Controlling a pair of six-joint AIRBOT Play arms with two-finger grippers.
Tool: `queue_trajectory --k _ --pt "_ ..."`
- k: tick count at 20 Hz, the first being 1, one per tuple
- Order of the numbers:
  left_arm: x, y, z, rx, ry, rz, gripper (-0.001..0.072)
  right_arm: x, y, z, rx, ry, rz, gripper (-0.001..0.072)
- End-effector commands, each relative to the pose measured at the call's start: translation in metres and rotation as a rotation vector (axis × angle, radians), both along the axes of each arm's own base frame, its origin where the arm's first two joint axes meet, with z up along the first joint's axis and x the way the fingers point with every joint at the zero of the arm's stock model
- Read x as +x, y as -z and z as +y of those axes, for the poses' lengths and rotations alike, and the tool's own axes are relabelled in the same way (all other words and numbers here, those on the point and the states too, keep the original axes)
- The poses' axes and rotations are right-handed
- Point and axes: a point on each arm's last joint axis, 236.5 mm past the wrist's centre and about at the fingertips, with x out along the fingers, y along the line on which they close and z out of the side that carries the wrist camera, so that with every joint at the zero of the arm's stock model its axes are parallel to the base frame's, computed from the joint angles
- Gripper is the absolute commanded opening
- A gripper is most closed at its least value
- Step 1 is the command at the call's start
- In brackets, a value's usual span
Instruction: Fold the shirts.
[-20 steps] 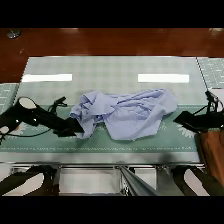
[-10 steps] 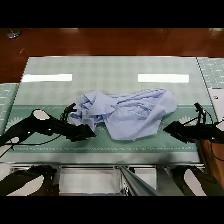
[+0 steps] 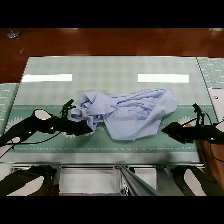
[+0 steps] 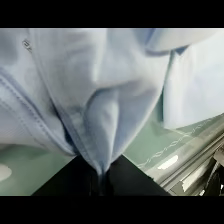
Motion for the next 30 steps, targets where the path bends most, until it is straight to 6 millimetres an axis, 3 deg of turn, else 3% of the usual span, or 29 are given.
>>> queue_trajectory --k 1,4,10,17,19,20,22,23,25,26,27,28,30 --pt "0.006 -0.009 -0.004 -0.016 0.018 -0.023 0.004 0.005 -0.005 0.006 0.032 -0.002 -0.025 0.0586" --pt "0.009 -0.01 -0.004 -0.017 0.017 -0.032 0.004 0.003 -0.005 0.028 0.042 -0.069 -0.028 0.0586" --pt "0.001 -0.013 -0.007 -0.031 0.047 -0.02 0.004 -0.006 0.023 0.104 0.094 -0.213 0.083 0.0587" --pt "0.002 -0.013 -0.007 -0.031 0.047 -0.021 0.004 0.028 0.038 0.128 0.11 -0.191 0.106 0.0585" --pt "0.002 -0.013 -0.007 -0.031 0.047 -0.021 0.004 0.04 0.037 0.131 0.117 -0.181 0.096 0.0471" --pt "0.002 -0.013 -0.007 -0.031 0.047 -0.021 0.004 0.045 0.035 0.132 0.117 -0.183 0.088 0.0346" --pt "0.003 -0.013 -0.007 -0.031 0.046 -0.024 0.004 0.054 0.031 0.133 0.114 -0.202 0.054 0.0021" --pt "0.007 -0.017 -0.007 -0.036 0.047 -0.036 0.004 0.06 0.025 0.133 0.115 -0.228 0.028 0.002" --pt "0.032 -0.049 -0.004 -0.082 0.049 -0.091 0.0039 0.081 -0.002 0.125 0.113 -0.269 -0.014 0.002" --pt "0.055 -0.08 0.001 -0.113 0.046 -0.154 0.0039 0.1 -0.03 0.117 0.111 -0.285 -0.066 0.002" --pt "0.081 -0.118 0.007 -0.14 0.039 -0.245 0.0039 0.127 -0.069 0.105 0.091 -0.285 -0.152 0.0019" --pt "0.111 -0.169 0.015 -0.164 0.013 -0.374 0.0039 0.153 -0.114 0.092 0.051 -0.276 -0.258 0.0019" --pt "0.155 -0.282 0.034 -0.161 -0.05 -0.666 0.0038 0.193 -0.224 0.061 -0.069 -0.238 -0.505 0.0019"
